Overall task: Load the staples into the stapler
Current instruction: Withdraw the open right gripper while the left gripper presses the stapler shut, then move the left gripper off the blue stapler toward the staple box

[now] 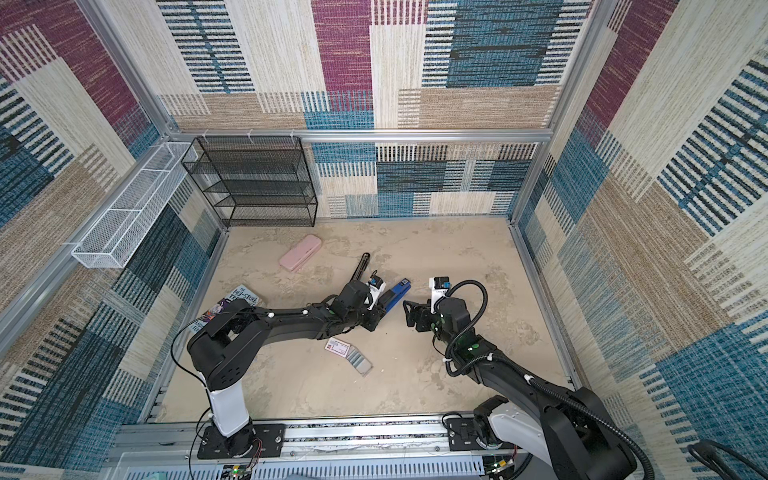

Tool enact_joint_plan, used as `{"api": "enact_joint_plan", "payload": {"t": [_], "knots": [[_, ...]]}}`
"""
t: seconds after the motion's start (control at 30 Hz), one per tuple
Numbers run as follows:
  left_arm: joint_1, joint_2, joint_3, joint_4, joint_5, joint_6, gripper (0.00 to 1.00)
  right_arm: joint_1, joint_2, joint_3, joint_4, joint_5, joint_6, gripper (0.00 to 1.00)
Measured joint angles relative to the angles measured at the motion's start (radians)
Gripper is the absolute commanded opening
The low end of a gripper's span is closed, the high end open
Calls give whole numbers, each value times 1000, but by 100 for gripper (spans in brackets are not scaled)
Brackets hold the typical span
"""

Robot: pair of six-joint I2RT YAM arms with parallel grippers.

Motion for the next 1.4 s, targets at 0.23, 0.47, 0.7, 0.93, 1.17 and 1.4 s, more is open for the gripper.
{"api": "enact_joint_plan", "payload": {"t": [0.23,0.47,0.7,0.93,1.17,1.4], "knots": [[-2,-106,-67,-5,-1,-3,42,-5,-4,-3,1,-1,3,86],[-2,-84,24,-47,-7,1,43,-7,0,-5,5,-9,12,86],[1,21,148,-117,-22,10,29,-7,-10,-23,5,-18,22,86],[3,58,181,-124,-10,29,6,-7,-21,-36,5,-18,28,86],[2,79,190,-114,5,29,5,-7,-21,-36,5,-18,28,86],[2,115,258,-140,29,28,12,-9,-33,-36,4,-17,28,86]]}}
